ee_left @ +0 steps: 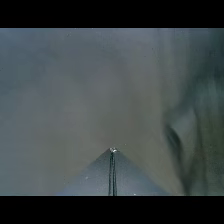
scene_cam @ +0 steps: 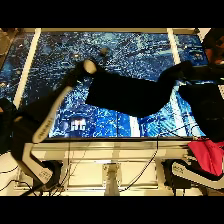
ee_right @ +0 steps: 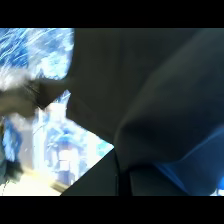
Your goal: Fold the clothes and pants, and hang the long-sleeved shirts on hangers.
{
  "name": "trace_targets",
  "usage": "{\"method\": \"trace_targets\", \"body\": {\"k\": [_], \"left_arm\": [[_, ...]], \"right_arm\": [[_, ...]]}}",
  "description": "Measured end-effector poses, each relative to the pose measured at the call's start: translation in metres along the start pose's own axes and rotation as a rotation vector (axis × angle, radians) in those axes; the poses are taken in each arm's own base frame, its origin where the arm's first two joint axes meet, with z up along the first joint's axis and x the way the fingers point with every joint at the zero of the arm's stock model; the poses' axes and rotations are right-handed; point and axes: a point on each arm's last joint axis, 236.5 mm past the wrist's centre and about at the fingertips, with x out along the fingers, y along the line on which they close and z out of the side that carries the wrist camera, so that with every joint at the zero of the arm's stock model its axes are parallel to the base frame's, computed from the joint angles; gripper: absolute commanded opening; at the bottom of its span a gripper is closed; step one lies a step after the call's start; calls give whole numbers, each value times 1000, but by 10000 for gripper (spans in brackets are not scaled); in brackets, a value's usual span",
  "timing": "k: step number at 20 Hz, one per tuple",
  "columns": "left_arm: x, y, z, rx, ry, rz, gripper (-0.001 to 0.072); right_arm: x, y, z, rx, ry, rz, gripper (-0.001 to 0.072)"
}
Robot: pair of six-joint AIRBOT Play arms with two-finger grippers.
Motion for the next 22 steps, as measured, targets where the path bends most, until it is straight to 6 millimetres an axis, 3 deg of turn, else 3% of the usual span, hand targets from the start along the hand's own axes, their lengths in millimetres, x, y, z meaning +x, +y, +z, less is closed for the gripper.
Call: {"method": "trace_targets", "body": {"k": [3,6,7,8,10,11,12,13,14,16,18,20,22], "left_arm": [[-82,63,51,-58,-140,89,2],[-146,109,71,-112,-224,162,2],[-159,119,73,-126,-236,176,3],[-169,128,73,-138,-241,191,3],[-184,138,75,-154,-257,207,3],[-188,141,74,-160,-259,210,4],[-193,143,75,-163,-265,215,4],[-198,144,76,-160,-272,217,3],[-202,144,77,-159,-280,219,3],[-211,145,78,-153,-291,224,3],[-226,147,82,-142,-317,238,3],[-253,151,85,-124,-356,262,3],[-289,160,85,-118,-395,300,3]], "right_arm": [[71,56,-14,-101,77,81,10],[152,120,-34,-204,135,156,39],[181,138,-45,-223,159,175,277],[205,153,-56,-233,179,191,572],[246,171,-79,-236,221,207,586],[258,176,-87,-233,239,207,528],[264,179,-90,-229,243,208,381],[267,179,-88,-230,241,201,122],[266,176,-83,-235,239,188,21],[253,158,-64,-247,235,142,13],[231,128,-40,-251,227,68,12],[199,90,-18,-236,225,-11,12],[172,55,-8,-207,229,-71,13]]}}
